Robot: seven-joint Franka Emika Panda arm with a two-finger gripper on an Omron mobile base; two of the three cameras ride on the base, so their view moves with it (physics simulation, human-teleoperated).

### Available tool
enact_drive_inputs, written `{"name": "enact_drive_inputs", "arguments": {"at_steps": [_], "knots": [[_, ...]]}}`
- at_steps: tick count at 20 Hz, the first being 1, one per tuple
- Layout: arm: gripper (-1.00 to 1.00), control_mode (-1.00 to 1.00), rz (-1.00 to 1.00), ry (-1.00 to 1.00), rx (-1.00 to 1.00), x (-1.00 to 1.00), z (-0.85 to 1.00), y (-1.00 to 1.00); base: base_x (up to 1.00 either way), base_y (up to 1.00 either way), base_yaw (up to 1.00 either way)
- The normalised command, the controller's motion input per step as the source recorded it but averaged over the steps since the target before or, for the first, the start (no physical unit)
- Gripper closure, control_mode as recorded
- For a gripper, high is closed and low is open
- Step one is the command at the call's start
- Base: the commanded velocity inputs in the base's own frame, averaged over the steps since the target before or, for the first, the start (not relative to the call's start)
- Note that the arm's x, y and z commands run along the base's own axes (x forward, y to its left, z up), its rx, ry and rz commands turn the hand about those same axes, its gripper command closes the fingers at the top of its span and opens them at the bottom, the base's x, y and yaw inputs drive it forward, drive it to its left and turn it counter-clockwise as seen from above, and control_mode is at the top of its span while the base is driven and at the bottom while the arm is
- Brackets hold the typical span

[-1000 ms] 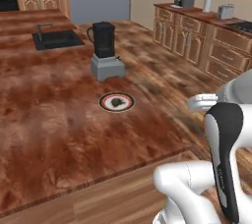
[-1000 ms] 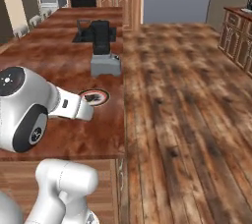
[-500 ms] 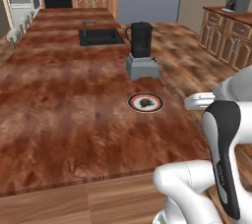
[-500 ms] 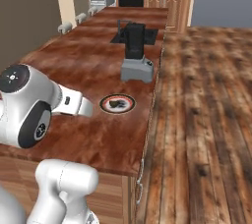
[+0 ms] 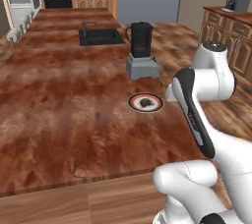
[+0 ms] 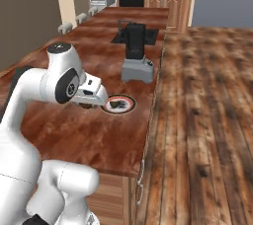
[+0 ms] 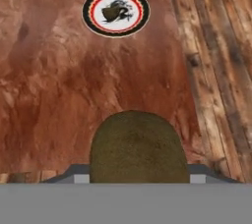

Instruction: Pick the two kiwis from the fridge and place them on the plate next to the blender to make a fruit smoothie.

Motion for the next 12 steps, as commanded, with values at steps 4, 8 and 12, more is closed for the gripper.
{"name": "enact_drive_inputs", "arguments": {"at_steps": [4, 8, 12], "knots": [[1.00, -1.00, 0.04, 0.18, 0.04, 1.00, -0.86, -0.11, 0.00, 0.00, 0.00], [1.00, -1.00, 0.01, 0.02, 0.07, 1.00, -0.65, -0.01, 0.00, 0.00, 0.00], [1.00, -1.00, 0.00, 0.01, 0.03, 1.00, -0.25, -0.01, 0.00, 0.00, 0.00]]}}
